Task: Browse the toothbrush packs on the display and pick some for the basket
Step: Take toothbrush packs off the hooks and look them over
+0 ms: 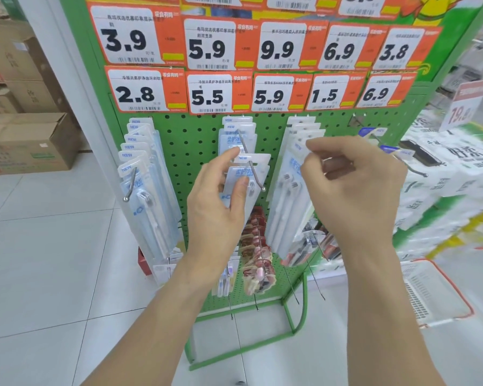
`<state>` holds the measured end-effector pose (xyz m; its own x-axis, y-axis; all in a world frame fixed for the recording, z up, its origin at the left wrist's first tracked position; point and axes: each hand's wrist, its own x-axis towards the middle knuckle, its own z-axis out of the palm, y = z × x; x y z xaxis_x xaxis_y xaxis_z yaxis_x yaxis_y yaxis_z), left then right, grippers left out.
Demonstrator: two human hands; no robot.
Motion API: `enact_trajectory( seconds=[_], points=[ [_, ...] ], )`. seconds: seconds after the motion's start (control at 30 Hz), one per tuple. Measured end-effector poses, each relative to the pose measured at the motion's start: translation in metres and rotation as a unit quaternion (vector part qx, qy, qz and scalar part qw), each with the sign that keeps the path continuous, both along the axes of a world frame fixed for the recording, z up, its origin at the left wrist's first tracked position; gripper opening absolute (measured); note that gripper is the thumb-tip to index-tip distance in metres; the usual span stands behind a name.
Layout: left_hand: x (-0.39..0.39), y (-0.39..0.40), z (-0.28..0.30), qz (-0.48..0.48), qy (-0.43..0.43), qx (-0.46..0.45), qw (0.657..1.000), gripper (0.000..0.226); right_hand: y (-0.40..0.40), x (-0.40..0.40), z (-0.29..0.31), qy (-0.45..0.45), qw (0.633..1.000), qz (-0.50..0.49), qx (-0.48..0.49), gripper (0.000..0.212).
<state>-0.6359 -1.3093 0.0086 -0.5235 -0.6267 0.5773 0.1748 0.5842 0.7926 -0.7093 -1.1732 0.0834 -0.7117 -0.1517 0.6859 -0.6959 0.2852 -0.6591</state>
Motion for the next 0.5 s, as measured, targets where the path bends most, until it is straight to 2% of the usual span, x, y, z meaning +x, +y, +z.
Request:
enact_trajectory(
  seconds=[0.17, 0.27, 0.33, 0.4, 0.5],
  points=[
    [0.006, 0.002, -0.002, 0.008, 0.038, 0.023, 0.999, 0.046, 0.010, 0.017, -0.014, -0.052, 0.996, 0.058, -0.050, 0.026],
    [0.019, 0.009, -0.004, 0.041, 0.112, 0.015, 0.993, 0.033, 0.018, 0.026, -0.026, -0.113, 0.986, 0.112, -0.052, 0.028],
    [0.032, 0.016, -0.013, 0.026, 0.154, -0.007, 0.988, 0.024, 0.021, 0.031, -0.035, -0.151, 0.975, 0.153, -0.052, 0.027],
    [0.046, 0.025, -0.025, -0.020, 0.131, 0.007, 0.991, 0.022, 0.024, 0.035, -0.044, -0.187, 0.963, 0.182, -0.060, 0.025],
    [0.066, 0.038, -0.043, -0.083, 0.017, 0.087, 0.993, 0.031, 0.025, 0.039, -0.057, -0.226, 0.948, 0.209, -0.084, 0.023]
  ],
)
